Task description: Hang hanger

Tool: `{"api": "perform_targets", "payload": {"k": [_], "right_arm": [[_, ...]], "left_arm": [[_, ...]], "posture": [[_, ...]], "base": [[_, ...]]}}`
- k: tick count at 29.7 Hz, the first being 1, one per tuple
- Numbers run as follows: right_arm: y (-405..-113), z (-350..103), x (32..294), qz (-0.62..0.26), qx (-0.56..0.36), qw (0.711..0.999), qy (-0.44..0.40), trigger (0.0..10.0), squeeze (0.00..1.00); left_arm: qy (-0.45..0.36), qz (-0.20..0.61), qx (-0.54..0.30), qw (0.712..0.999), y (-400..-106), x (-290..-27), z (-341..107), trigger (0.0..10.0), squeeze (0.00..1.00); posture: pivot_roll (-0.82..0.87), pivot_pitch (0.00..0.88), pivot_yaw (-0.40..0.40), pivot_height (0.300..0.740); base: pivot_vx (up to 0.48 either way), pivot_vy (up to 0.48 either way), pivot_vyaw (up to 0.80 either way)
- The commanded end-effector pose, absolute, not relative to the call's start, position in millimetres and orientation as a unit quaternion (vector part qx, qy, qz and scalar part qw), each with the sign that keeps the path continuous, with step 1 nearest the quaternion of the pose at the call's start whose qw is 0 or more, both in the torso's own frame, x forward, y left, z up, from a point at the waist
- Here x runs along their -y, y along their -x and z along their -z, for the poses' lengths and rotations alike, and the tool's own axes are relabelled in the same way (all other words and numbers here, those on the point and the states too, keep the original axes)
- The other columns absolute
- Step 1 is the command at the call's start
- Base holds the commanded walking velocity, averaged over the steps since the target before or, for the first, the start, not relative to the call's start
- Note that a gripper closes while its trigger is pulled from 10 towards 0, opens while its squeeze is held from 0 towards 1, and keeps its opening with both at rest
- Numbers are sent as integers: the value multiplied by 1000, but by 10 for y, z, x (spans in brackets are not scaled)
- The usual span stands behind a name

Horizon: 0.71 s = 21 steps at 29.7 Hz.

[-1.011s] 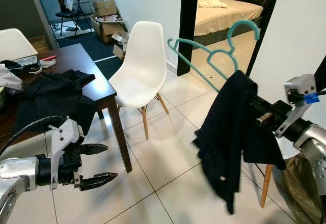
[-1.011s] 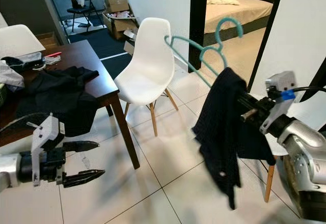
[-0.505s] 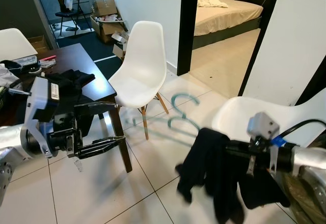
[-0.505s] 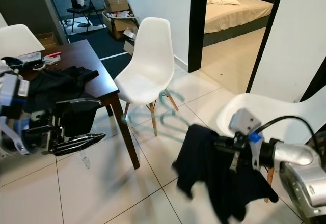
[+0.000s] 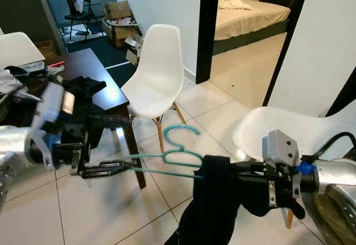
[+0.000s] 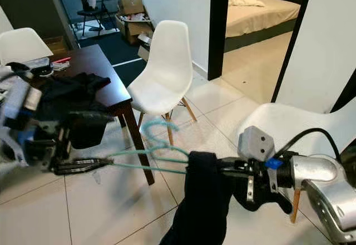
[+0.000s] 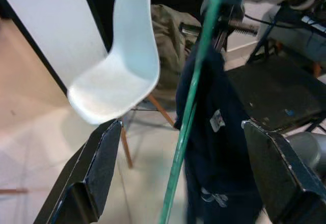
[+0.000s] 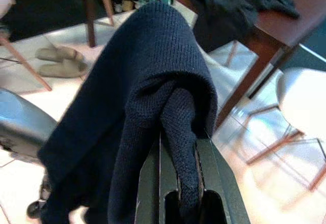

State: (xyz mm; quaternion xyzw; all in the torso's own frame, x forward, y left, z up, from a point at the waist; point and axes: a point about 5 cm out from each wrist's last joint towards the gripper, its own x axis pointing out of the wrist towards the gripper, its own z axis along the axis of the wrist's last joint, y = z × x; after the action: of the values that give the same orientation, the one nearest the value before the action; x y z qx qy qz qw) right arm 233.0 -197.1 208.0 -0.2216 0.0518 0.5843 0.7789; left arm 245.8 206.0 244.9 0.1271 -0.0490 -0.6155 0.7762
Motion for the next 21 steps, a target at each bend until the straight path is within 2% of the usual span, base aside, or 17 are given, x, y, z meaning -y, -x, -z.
{"api": "perform_targets", "payload": {"k": [1, 11, 14, 19, 21], "right_arm": [[-2286, -2160, 1914, -599, -36, 768, 225, 0, 0], [-2255, -2220, 1805, -618, -15, 753, 226, 0, 0], [-2246, -2241, 1768, -623, -7, 750, 222, 0, 0], [-2243, -2243, 1762, -623, -8, 750, 221, 0, 0], [-2239, -2236, 1732, -626, -8, 749, 217, 0, 0]], "left_arm": [[-132, 618, 41, 774, -2459, -2064, -2429, 10000, 0], [-131, 629, 22, 766, -2496, -1995, -2326, 10000, 0], [-138, 633, 21, 761, -2538, -1880, -2260, 10000, 0], [-138, 635, 24, 760, -2548, -1852, -2255, 10000, 0], [-135, 635, 38, 760, -2592, -1749, -2242, 10000, 0]], "posture": [[-28, 0, 54, 740], [-30, 0, 58, 740], [-31, 0, 57, 740], [-31, 0, 57, 740], [-31, 0, 57, 740]], "base": [[0, 0, 0], [0, 0, 0], [0, 0, 0], [0, 0, 0], [0, 0, 0]]}}
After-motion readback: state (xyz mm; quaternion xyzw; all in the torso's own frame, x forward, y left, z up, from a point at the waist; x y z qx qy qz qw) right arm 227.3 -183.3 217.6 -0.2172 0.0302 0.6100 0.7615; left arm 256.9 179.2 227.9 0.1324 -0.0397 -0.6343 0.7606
